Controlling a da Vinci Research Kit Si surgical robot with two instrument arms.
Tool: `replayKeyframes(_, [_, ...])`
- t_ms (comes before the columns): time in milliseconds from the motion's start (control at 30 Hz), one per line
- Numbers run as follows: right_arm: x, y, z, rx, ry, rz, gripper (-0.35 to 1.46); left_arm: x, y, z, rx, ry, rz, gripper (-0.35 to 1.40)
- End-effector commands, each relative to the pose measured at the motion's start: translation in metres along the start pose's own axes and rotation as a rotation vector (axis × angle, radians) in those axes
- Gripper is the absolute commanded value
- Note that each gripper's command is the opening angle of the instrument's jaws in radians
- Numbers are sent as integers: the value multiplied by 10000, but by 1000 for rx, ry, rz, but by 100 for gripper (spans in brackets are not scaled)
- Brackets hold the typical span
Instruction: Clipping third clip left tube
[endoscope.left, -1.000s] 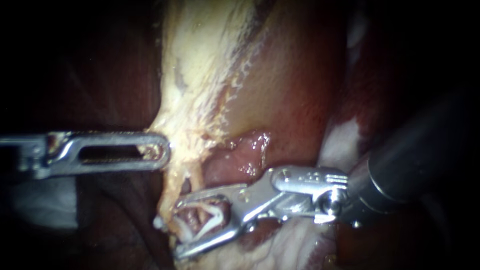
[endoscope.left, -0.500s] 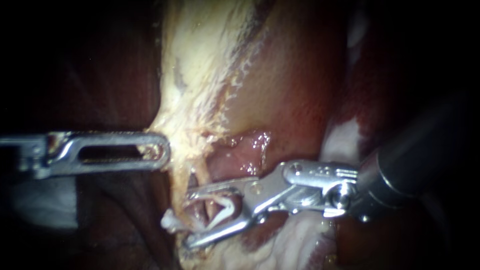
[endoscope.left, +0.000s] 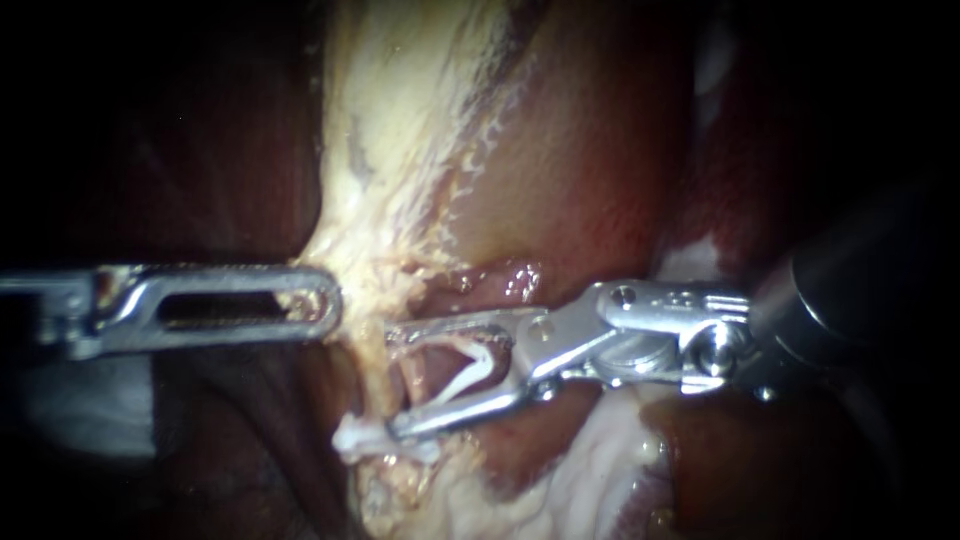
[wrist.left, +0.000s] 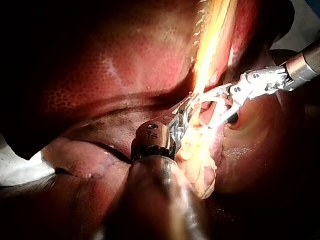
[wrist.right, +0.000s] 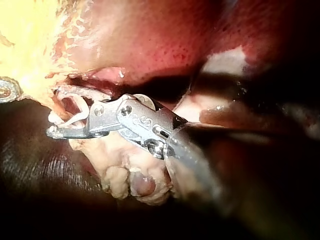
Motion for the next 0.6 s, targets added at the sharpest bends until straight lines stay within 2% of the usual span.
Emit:
replayKeyframes(33, [-2,0,6,-2,-4,-7,57,0,0,0,-2,-1,0,-35])
replayKeyframes(233, [-15,-4,33,-4,-18,-21,58,0,0,0,-2,-1,0,-35])
replayKeyframes(467, [-22,-11,41,79,-18,-36,58,0,1,0,-1,0,0,-35])
replayKeyframes(600, [-20,-22,37,146,9,7,58,0,2,0,-1,0,0,-35])
